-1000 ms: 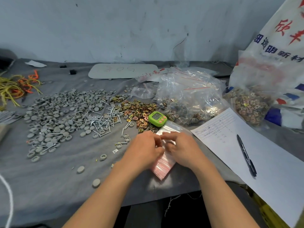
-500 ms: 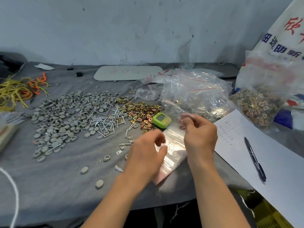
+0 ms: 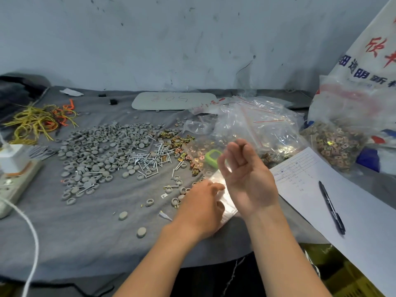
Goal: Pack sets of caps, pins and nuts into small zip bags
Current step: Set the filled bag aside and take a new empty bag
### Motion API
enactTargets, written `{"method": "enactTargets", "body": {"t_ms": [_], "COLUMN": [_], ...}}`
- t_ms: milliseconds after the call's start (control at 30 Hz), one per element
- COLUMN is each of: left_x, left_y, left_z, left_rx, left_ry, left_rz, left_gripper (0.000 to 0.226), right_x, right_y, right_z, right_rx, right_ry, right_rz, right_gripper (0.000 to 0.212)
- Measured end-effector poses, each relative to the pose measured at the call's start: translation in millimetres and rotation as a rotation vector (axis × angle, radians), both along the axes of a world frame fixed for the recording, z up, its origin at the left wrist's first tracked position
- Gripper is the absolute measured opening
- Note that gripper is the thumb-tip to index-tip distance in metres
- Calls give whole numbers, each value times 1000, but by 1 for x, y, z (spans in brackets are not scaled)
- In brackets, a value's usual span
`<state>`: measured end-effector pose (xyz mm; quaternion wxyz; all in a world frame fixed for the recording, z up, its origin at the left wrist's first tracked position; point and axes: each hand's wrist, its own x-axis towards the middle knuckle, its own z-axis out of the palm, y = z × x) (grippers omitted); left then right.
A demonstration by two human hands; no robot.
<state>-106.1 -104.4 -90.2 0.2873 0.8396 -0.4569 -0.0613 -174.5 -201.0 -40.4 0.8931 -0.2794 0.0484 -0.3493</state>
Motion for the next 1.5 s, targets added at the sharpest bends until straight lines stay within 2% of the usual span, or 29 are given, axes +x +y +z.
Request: {"method": "enactTargets", "body": {"t_ms": [67,133,200,267,300,367,400,467,533,567,633,700,767,833,900,933,1033,1200,1267,1400,1500], "left_x": [4,10,21,34,41,54,59,67,75,79,87,90,93,95,95,94,88,75,73,76,72], "left_y": [2,10,23,41,50,64,69,77,81,83,88,91,93,91,89,87,80,68,67,68,70], "left_z": [2,8,20,36,44,60,68,84,92,95,94,93,90,85,80,79,74,72,73,74,74], "left_rx": [-111,-331,-673,-923,-939,-795,-681,-427,-237,-176,-102,-62,-76,-235,-451,-535,-633,-425,-364,-247,-205], "left_ry": [127,309,650,934,1005,1073,1057,879,616,532,493,565,590,581,611,629,572,348,294,241,272], "left_rz": [102,228,325,385,373,280,234,157,119,110,100,81,122,291,458,502,556,541,550,508,431], "left_gripper": [33,33,40,28,23,45,52,38,17,14,18,22,23,22,20,19,20,27,31,20,22], "right_x": [4,13,21,29,33,36,36,38,38,38,38,38,39,40,41,43,53,65,68,67,63], "right_y": [0,3,10,15,17,23,26,29,27,26,23,23,24,28,36,40,54,63,61,56,53], "right_z": [-4,-9,-9,-11,-12,-14,-15,-17,-18,-17,-13,-9,-6,-8,-4,-4,-7,-5,-5,-3,-2], "right_rx": [0,18,64,-3,-103,-422,-586,-787,-853,-873,-906,-945,-981,-1058,-1121,-1138,-1159,-987,-952,-891,-872], "right_ry": [155,304,346,383,434,544,581,646,697,715,737,750,784,861,871,840,763,646,643,646,664], "right_rz": [32,10,25,70,82,88,96,95,74,68,68,18,-159,-447,-684,-706,-593,-170,-94,-9,45], "right_gripper": [21,23,22,18,17,18,20,21,20,18,15,12,14,29,19,13,14,22,26,29,29]}}
